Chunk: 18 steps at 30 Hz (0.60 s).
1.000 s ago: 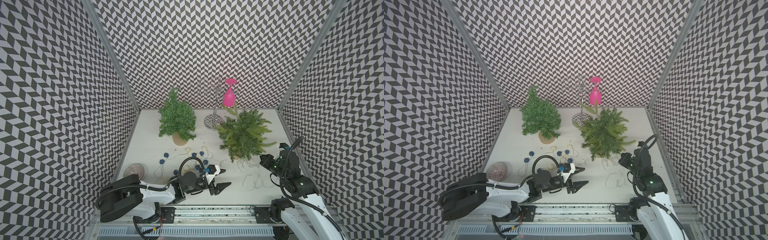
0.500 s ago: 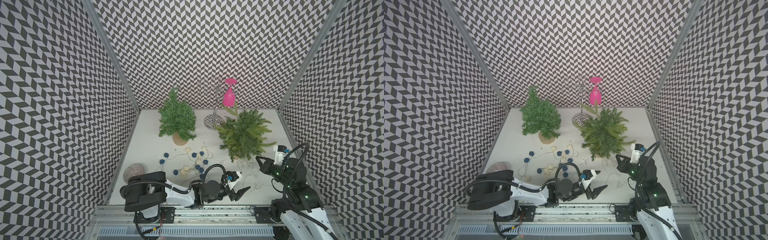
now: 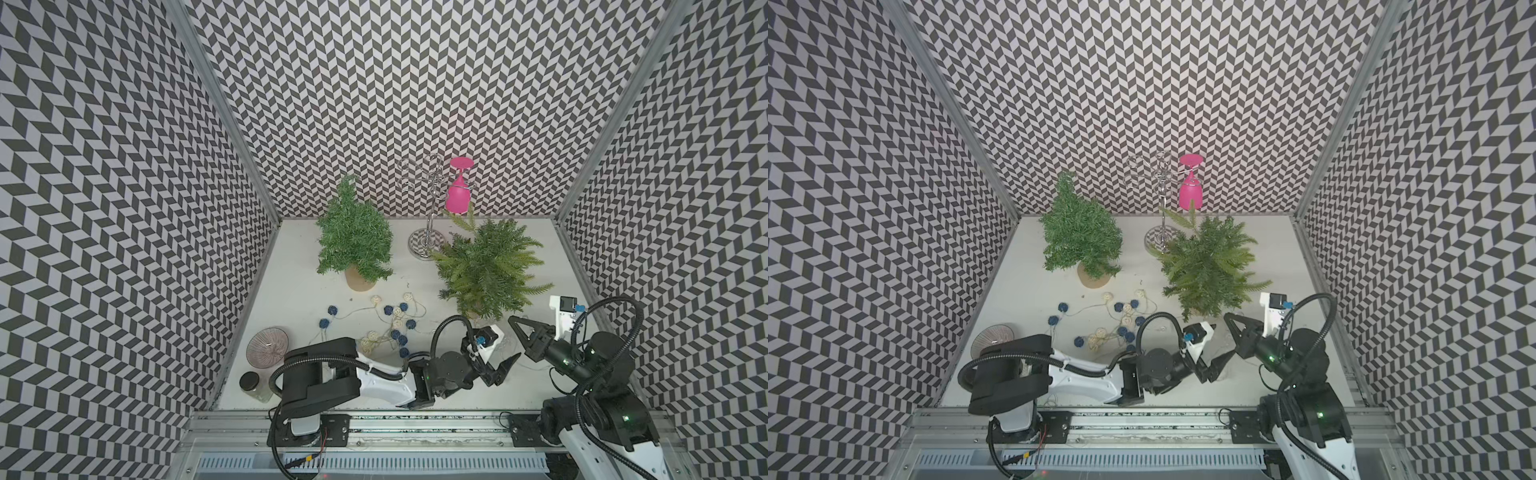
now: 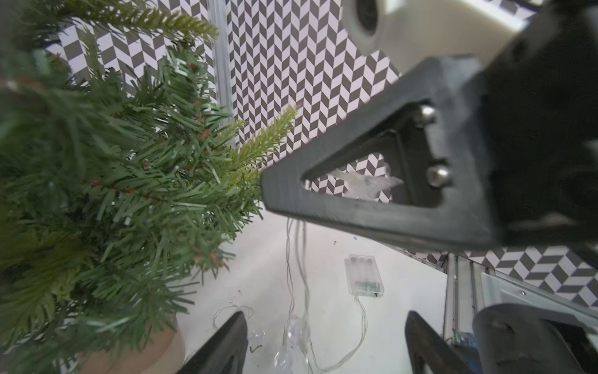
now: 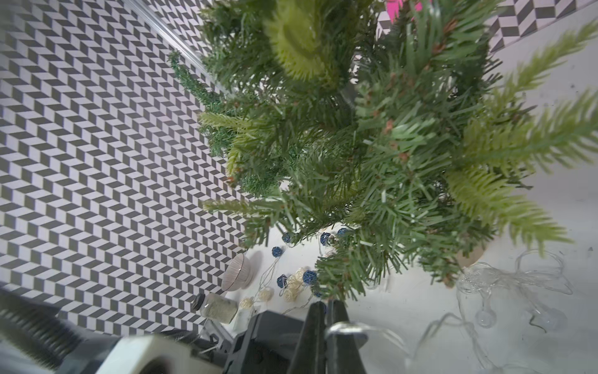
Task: Wrap string light around the christmas tree
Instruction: Pick up the light string from the center of the board.
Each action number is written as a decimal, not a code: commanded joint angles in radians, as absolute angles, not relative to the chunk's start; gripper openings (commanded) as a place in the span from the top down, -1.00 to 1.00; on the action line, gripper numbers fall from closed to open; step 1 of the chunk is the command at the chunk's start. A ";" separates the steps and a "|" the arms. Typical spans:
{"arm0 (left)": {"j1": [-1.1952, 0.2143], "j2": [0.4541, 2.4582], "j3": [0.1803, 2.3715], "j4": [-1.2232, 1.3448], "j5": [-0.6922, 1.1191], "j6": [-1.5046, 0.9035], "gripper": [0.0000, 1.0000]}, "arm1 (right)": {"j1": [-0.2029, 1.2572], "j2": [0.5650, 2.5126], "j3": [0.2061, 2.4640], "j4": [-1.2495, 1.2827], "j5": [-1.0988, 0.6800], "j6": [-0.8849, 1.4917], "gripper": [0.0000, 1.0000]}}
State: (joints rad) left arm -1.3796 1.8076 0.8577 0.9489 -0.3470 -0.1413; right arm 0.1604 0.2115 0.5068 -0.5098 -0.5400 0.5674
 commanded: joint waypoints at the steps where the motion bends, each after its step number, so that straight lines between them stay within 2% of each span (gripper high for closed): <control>1: -1.365 1.853 0.889 0.918 -0.352 -0.173 -0.43 | 0.155 0.162 0.534 -0.471 -0.590 0.556 1.00; 4: -1.372 1.872 0.895 0.935 -0.347 -0.165 -0.18 | 0.155 0.139 0.531 -0.484 -0.604 0.549 1.00; 6: -1.377 1.864 0.883 0.951 -0.355 -0.162 0.16 | 0.155 0.144 0.520 -0.496 -0.593 0.530 1.00; 8: -1.377 1.846 0.869 0.947 -0.356 -0.163 0.64 | 0.155 0.146 0.517 -0.511 -0.550 0.519 1.00; 10: -1.379 1.820 0.854 0.924 -0.357 -0.171 0.91 | 0.155 0.140 0.517 -0.514 -0.510 0.511 1.00; 14: -1.381 1.746 0.804 0.898 -0.360 -0.156 1.00 | 0.155 0.126 0.501 -0.496 -0.496 0.513 0.99; 17: -1.381 1.684 0.795 0.832 -0.366 -0.129 1.00 | 0.155 0.112 0.471 -0.478 -0.496 0.518 0.85; 18: -1.381 1.668 0.793 0.811 -0.358 -0.123 1.00 | 0.156 0.102 0.462 -0.470 -0.483 0.519 0.74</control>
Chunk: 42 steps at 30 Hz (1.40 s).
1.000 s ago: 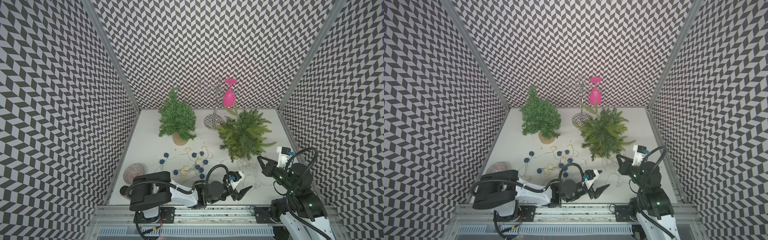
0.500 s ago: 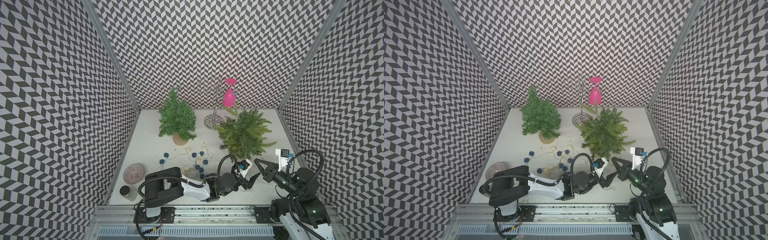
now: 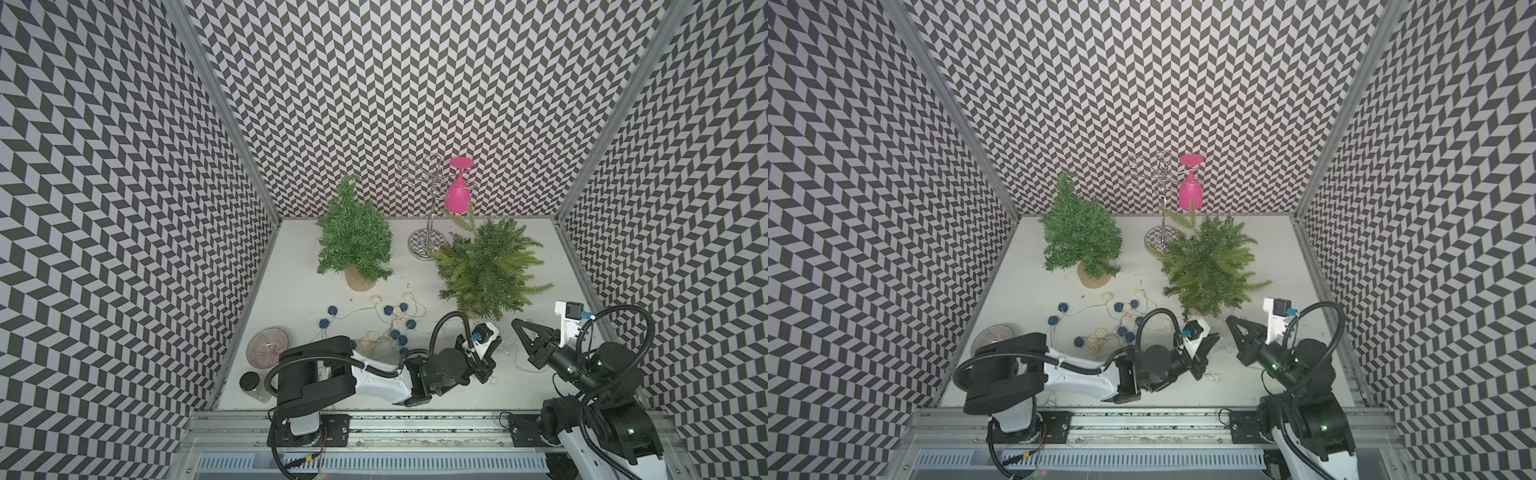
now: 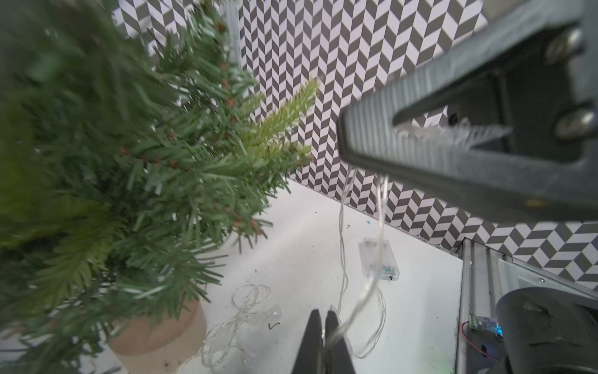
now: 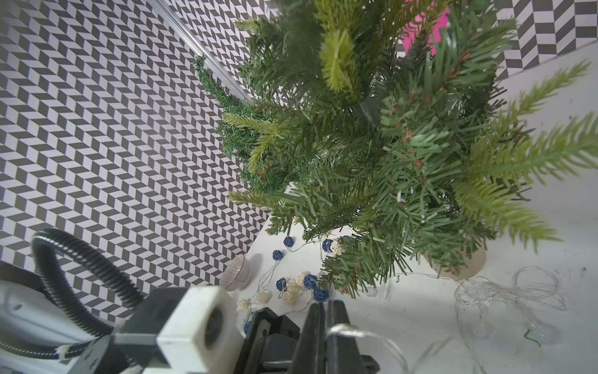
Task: Wrap string light around the christmas tree
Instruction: Pick up the light string from the center of the board.
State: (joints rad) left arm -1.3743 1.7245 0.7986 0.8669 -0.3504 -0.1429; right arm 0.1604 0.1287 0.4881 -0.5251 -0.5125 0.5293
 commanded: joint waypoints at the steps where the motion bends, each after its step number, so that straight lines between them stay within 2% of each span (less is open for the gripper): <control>1: -1.381 1.649 0.793 0.791 -0.345 -0.119 1.00 | 0.155 0.091 0.452 -0.458 -0.487 0.526 0.54; 4: -1.386 1.598 0.807 0.701 -0.349 -0.098 1.00 | 0.155 0.048 0.456 -0.442 -0.503 0.530 -0.31; 7: -1.387 1.525 0.808 0.612 -0.362 -0.068 1.00 | 0.156 0.008 0.434 -0.411 -0.481 0.549 -0.62; 11: -1.402 1.445 0.834 0.496 -0.369 -0.027 1.00 | 0.154 0.008 0.437 -0.400 -0.453 0.531 -0.56; 14: -1.406 1.405 0.880 0.390 -0.402 0.012 1.00 | 0.144 0.013 0.432 -0.378 -0.482 0.513 -0.37; 18: -1.404 1.321 0.877 0.342 -0.438 0.059 1.00 | 0.125 0.008 0.441 -0.386 -0.474 0.503 -0.40; 20: -1.404 1.288 0.874 0.322 -0.437 0.074 1.00 | 0.120 0.011 0.426 -0.348 -0.462 0.511 -0.68; 22: -1.399 1.267 0.878 0.296 -0.434 0.089 1.00 | 0.120 0.017 0.396 -0.258 -0.473 0.524 -0.71; 23: -1.398 1.264 0.885 0.274 -0.426 0.099 1.00 | 0.120 0.028 0.395 -0.223 -0.486 0.524 -0.80; 28: -1.380 1.244 0.913 0.193 -0.429 0.112 1.00 | 0.121 0.127 0.571 -0.122 -0.564 0.467 -0.79; 31: -1.332 1.224 0.913 0.175 -0.415 0.101 1.00 | 0.120 0.216 0.576 -0.002 -0.822 0.431 -0.80; 34: -1.274 1.193 0.918 0.154 -0.360 0.111 1.00 | 0.122 0.280 0.501 0.065 -0.809 0.453 -0.61; 37: -1.249 1.167 0.924 0.141 -0.333 0.119 1.00 | 0.124 0.249 0.506 -0.051 -0.737 0.357 -0.59; 40: -1.245 1.157 0.925 0.149 -0.322 0.140 1.00 | 0.123 0.185 0.474 -0.012 -0.737 0.399 -0.65; 42: -1.233 1.170 0.953 0.125 -0.300 0.161 1.00 | 0.125 0.246 0.498 -0.039 -0.752 0.385 -0.66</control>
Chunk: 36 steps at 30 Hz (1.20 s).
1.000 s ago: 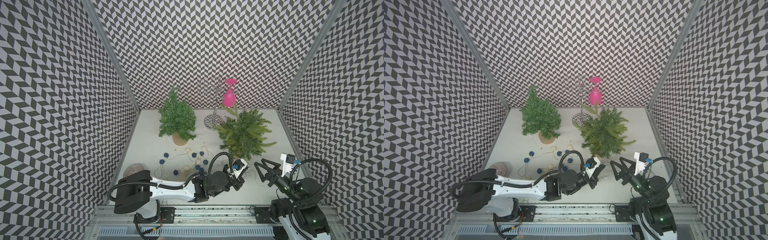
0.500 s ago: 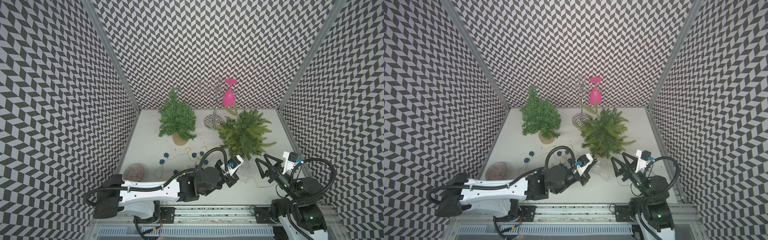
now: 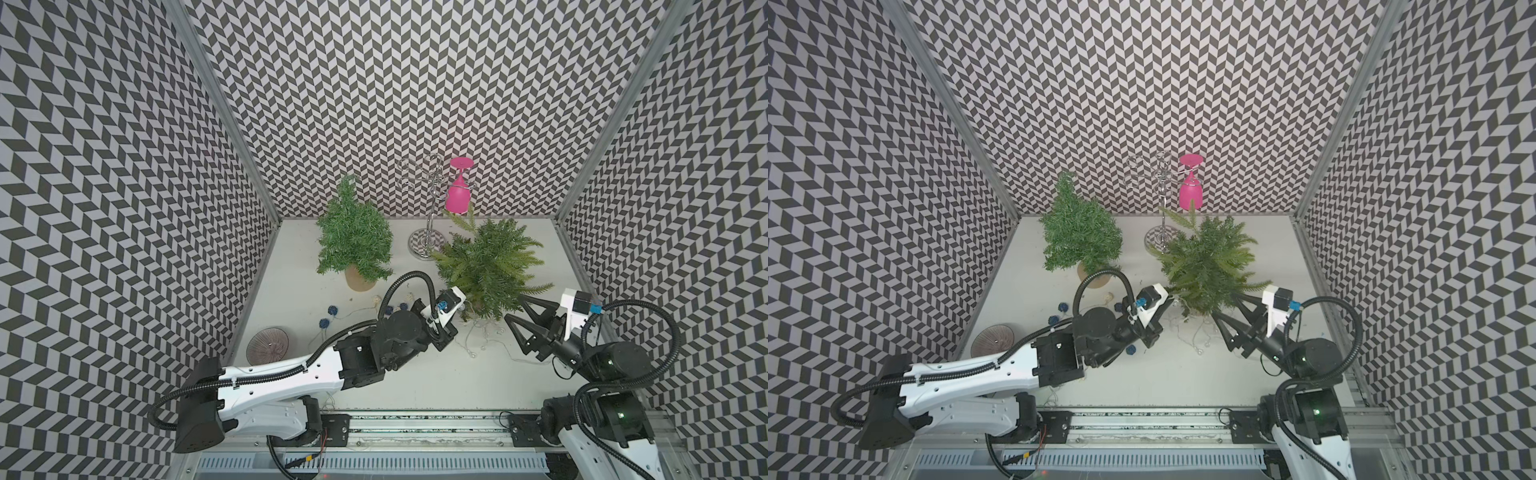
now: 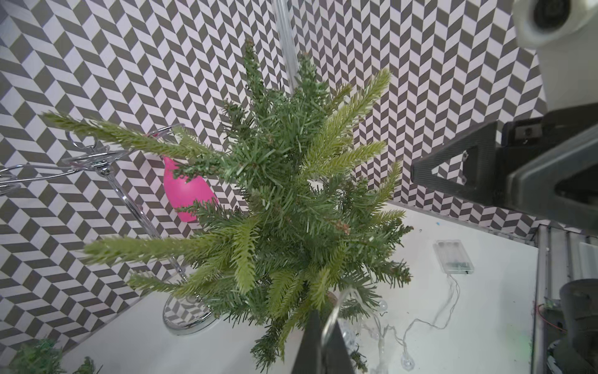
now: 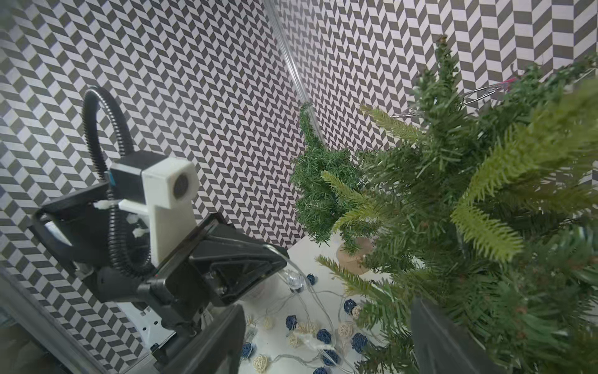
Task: Wrap string light around the christmas tree
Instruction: Pick up the light string from the center of the board.
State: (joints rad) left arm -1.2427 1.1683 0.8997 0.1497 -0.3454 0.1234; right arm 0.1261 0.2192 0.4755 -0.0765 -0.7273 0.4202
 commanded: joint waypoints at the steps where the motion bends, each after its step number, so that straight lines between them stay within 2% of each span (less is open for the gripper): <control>1: -1.226 1.176 0.969 0.113 -0.285 0.172 1.00 | 0.130 0.306 0.526 -0.039 -0.774 0.380 -0.66; 2: -1.223 1.179 0.978 0.110 -0.282 0.180 1.00 | 0.143 0.350 0.539 -0.035 -0.787 0.365 -0.66; 4: -1.214 1.181 0.995 0.094 -0.283 0.188 1.00 | 0.209 0.413 0.564 -0.080 -0.670 0.312 -0.66; 7: -1.186 1.168 0.994 0.113 -0.248 0.196 1.00 | 0.437 0.479 0.510 0.088 -0.550 0.310 -0.65; 9: -1.169 1.166 1.006 0.097 -0.223 0.205 1.00 | 0.656 0.568 0.565 0.004 -0.292 0.217 -0.65; 12: -1.146 1.160 1.015 0.075 -0.216 0.210 1.00 | 0.823 0.635 0.605 -0.033 -0.087 0.189 -0.64; 19: -1.106 1.085 1.001 0.075 -0.151 0.215 1.00 | 0.844 0.578 0.480 0.036 0.088 0.206 -0.52; 29: -1.104 1.045 1.048 0.050 -0.141 0.214 1.00 | 0.847 0.467 0.382 0.088 0.054 0.211 0.17; 31: -1.103 1.036 1.049 0.056 -0.147 0.206 1.00 | 0.847 0.458 0.385 0.084 0.045 0.212 0.36; 36: -1.104 1.031 1.058 0.050 -0.157 0.201 1.00 | 0.847 0.435 0.410 0.053 0.068 0.212 0.47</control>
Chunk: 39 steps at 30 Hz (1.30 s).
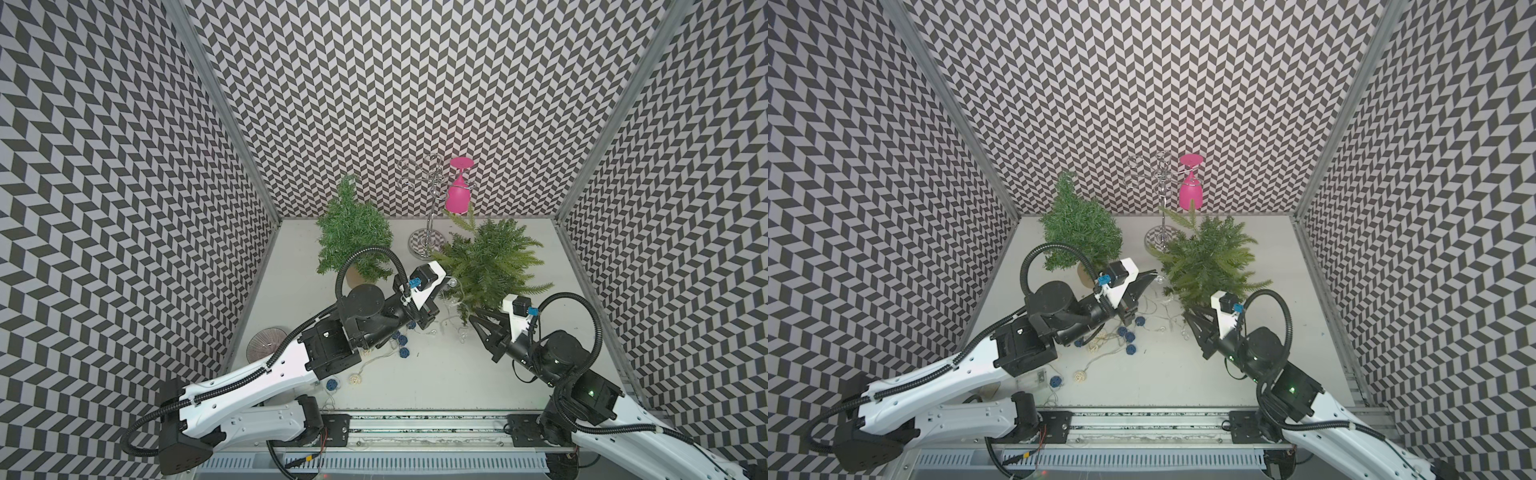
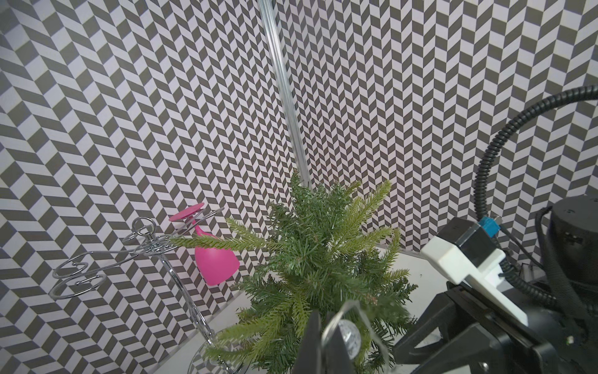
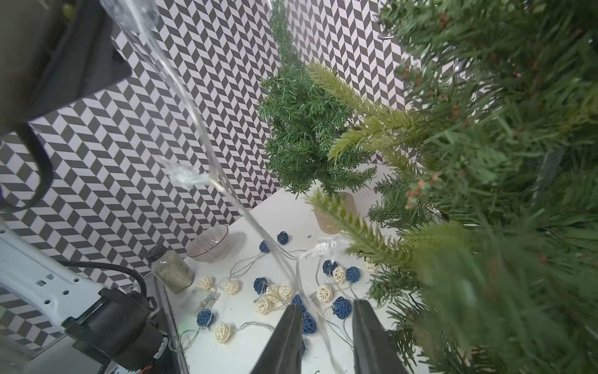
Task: Wrap string light around the christmas tree
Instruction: Pick up the light string from the center of the board.
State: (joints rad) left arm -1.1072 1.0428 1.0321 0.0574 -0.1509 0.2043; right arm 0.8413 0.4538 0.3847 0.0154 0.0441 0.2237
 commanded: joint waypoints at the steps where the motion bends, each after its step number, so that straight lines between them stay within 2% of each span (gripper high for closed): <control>1: -1.104 1.036 1.061 0.045 -0.146 0.199 1.00 | 0.847 0.429 0.413 0.046 0.087 0.212 0.52; 3: -1.104 1.058 1.075 0.027 -0.135 0.204 1.00 | 0.847 0.414 0.418 0.044 0.119 0.205 0.74; 7: -1.104 1.089 1.106 0.019 -0.150 0.206 1.00 | 0.847 0.346 0.435 0.045 0.118 0.195 0.79; 8: -1.104 1.088 1.115 0.015 -0.130 0.206 1.00 | 0.847 0.324 0.432 0.061 0.091 0.194 0.74; 9: -1.104 1.084 1.121 0.010 -0.111 0.206 1.00 | 0.847 0.306 0.430 0.072 0.058 0.193 0.60; 11: -1.110 1.069 1.127 -0.009 -0.076 0.203 1.00 | 0.847 0.303 0.441 0.069 0.019 0.192 0.11; 12: -1.114 1.060 1.128 -0.019 -0.061 0.204 1.00 | 0.847 0.320 0.455 0.062 -0.002 0.182 -0.03; 13: -1.119 1.055 1.128 -0.026 -0.048 0.206 1.00 | 0.846 0.338 0.462 0.065 -0.013 0.178 -0.13; 16: -1.127 1.055 1.128 -0.033 -0.019 0.204 1.00 | 0.847 0.423 0.494 0.071 -0.070 0.167 -0.15; 20: -1.192 1.066 1.152 -0.065 -0.087 0.224 1.00 | 0.847 0.514 0.502 0.090 -0.086 0.156 -0.06; 23: -1.206 1.071 1.158 -0.066 -0.119 0.232 1.00 | 0.847 0.509 0.490 0.109 -0.061 0.140 0.03; 26: -1.206 1.073 1.164 -0.071 -0.116 0.233 1.00 | 0.846 0.488 0.465 0.162 -0.101 0.121 0.19; 29: -1.212 1.069 1.171 -0.078 -0.106 0.232 1.00 | 0.847 0.484 0.472 0.184 -0.156 0.118 0.25; 32: -1.215 1.065 1.174 -0.079 -0.104 0.231 1.00 | 0.846 0.503 0.487 0.187 -0.171 0.106 0.54; 36: -1.218 1.063 1.180 -0.084 -0.134 0.225 1.00 | 0.847 0.499 0.513 0.144 -0.149 0.095 0.81; 39: -1.215 1.071 1.175 -0.063 -0.227 0.234 1.00 | 0.846 0.459 0.534 0.111 -0.060 0.119 1.00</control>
